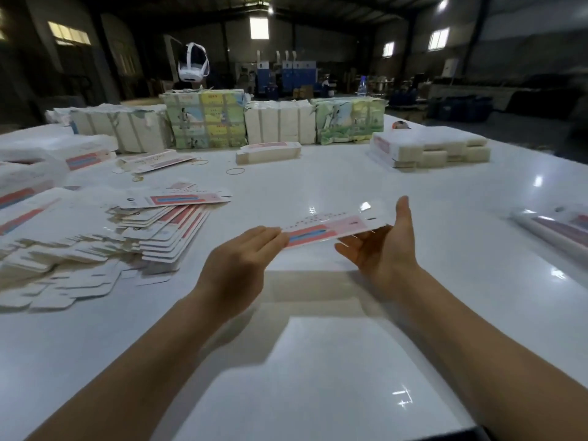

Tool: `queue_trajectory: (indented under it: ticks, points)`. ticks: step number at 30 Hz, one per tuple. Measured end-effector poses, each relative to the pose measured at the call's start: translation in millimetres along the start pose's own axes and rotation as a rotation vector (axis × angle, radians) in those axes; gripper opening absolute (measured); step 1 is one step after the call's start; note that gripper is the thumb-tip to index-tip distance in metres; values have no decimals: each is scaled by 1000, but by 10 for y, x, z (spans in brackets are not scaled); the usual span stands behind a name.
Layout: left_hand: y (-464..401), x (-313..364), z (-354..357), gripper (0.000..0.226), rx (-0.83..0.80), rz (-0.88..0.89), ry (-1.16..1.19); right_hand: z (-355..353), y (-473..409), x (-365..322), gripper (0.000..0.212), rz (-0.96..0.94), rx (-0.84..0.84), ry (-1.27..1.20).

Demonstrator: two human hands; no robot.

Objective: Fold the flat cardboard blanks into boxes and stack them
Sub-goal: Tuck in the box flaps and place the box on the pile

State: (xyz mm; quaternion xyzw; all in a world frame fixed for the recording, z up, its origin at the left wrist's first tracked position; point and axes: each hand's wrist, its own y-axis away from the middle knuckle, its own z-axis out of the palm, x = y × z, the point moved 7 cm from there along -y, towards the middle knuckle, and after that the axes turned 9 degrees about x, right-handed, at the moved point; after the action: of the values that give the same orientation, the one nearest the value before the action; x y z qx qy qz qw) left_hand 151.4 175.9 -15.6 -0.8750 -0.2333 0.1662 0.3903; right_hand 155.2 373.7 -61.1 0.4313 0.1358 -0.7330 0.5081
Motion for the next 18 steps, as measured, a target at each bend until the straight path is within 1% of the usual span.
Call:
queue_trajectory:
  ticks: [2,4,6,7,10,14,18]
  points:
    - [113,-29,75,55,-83,-79,27,34,39,7,50,-5,-41,53]
    - [167,-80,115,47,-120,-167,56,64,54,26,29,-26,-30,111]
    - [191,-132,161,36,-125,-251,72,75,73,39,20,-70,-24,220]
    - [197,-145,197,38,-131,-279,81,80,76,56,18,-88,-33,280]
    - [158,-145,333,61,-179,-332,137,115,86,121,18,-109,-83,393]
    - [-16,-99,460,64,-265,-303,107,164,93,185,18,-66,-188,428]
    - [-93,-54,458,74,-256,-245,99,121,64,233,26,67,-214,366]
